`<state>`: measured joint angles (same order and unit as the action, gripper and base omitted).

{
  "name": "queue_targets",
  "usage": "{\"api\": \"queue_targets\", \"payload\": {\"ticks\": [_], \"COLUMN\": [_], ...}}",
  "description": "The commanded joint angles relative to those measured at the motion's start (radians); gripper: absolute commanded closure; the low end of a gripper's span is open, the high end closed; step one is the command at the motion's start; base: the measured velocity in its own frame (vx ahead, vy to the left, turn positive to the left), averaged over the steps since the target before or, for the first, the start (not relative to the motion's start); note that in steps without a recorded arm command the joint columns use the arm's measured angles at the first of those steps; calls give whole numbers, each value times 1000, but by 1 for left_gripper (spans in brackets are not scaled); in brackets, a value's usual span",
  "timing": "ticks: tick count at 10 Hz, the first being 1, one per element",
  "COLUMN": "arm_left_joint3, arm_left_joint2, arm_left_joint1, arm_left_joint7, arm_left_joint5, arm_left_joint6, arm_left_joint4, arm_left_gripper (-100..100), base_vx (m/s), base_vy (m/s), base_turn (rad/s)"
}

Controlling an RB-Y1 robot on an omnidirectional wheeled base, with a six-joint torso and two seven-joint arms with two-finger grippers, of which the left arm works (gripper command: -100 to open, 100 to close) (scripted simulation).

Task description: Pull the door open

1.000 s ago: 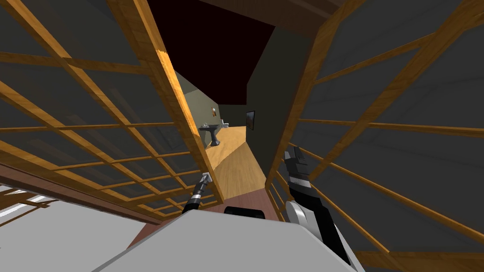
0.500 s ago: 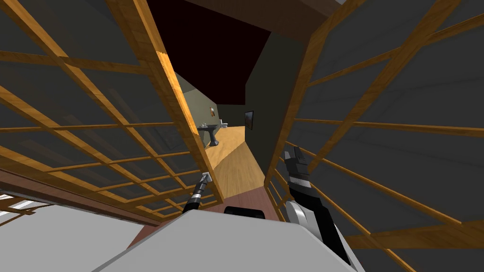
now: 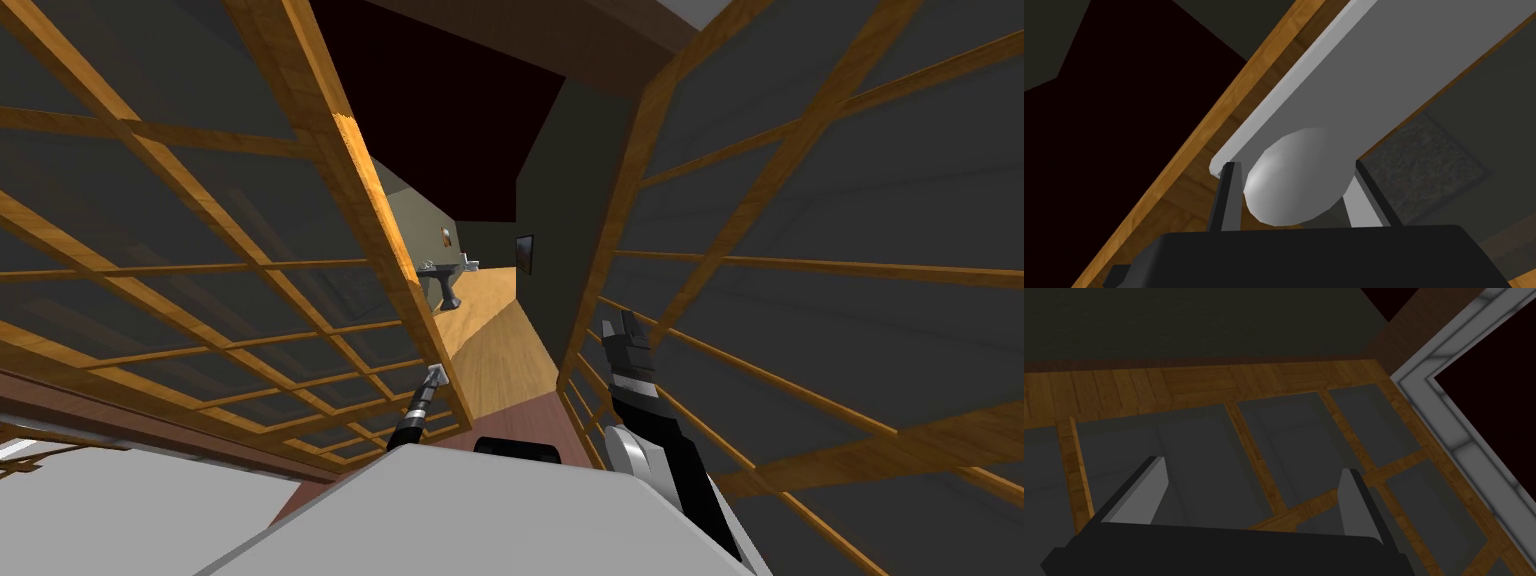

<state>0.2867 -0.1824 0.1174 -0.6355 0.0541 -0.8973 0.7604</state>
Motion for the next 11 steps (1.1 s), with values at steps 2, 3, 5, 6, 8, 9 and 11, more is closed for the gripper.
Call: {"api": "queue_targets", "payload": {"ticks": [2,3,5,6,8,9,11], "arm_left_joint3": [-4,-4,-8,-8,-10,-11,-13], "arm_left_joint2": [0,0,-3,-3,-4,-6,-8], "arm_left_joint1": [-4,-4,-12,-12,-17,-21,-25], "arm_left_joint7": [72,79,143,160,201,239,282], "arm_left_joint5": [-15,-15,-34,-34,-44,-54,-64], "arm_left_joint6": [2,2,2,2,2,2,2], "arm_left_joint4": [-9,-9,-19,-19,-24,-29,-34], "arm_left_gripper": [100,100,100,100,100,100,100], "base_vx": [-38,-33,-45,-42,-40,-46,-40], "base_vy": [16,9,9,12,10,8,6], "base_turn": [-46,-33,-68,-36,-42,-60,-40]}}
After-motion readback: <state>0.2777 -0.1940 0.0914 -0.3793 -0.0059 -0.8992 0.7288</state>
